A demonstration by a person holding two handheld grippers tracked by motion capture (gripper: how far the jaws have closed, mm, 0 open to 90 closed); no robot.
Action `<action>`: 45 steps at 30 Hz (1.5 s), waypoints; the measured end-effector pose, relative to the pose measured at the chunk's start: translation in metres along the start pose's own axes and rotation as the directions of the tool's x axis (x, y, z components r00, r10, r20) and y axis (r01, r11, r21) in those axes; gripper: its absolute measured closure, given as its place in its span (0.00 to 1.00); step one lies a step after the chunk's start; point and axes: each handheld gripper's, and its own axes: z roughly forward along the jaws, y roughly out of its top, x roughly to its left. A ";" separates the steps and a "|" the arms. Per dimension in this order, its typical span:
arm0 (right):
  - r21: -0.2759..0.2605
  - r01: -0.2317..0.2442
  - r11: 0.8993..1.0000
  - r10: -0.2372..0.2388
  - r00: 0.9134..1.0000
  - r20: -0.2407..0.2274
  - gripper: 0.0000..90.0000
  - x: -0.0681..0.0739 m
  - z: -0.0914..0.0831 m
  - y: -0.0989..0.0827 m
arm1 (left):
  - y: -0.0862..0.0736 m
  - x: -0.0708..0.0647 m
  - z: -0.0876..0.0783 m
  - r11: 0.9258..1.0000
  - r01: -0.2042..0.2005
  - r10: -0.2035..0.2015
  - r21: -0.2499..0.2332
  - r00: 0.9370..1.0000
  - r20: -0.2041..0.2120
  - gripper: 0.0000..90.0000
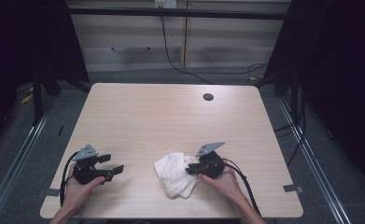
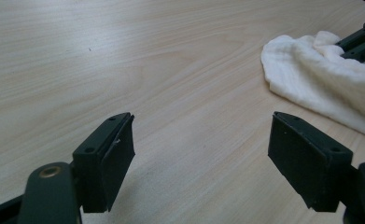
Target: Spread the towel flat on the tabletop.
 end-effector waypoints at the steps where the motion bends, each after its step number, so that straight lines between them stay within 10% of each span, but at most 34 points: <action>1: -0.004 0.002 1.000 -0.003 1.000 -0.002 0.86 0.003 0.002 0.001 | 0.000 0.000 0.000 1.000 -0.002 0.002 0.001 1.000 -0.001 0.25; 11: -0.036 0.025 0.999 -0.025 1.000 -0.004 0.65 0.008 0.004 0.009 | 0.000 0.001 -0.001 1.000 -0.004 0.004 0.002 1.000 -0.011 0.25; 20: -0.193 -0.081 0.978 0.091 0.995 0.045 0.66 -0.021 -0.052 0.006 | -0.001 0.001 -0.001 1.000 -0.006 0.006 0.004 1.000 -0.013 0.25; 29: -0.121 -0.091 0.989 0.102 0.991 0.088 0.74 -0.033 -0.043 -0.008 | -0.001 0.000 0.001 1.000 -0.010 0.010 0.015 1.000 -0.008 0.25; 45: -0.027 -0.060 0.998 0.060 0.998 -0.013 0.72 -0.018 -0.013 -0.004 | -0.001 0.001 -0.001 1.000 -0.012 0.012 0.011 1.000 -0.011 0.25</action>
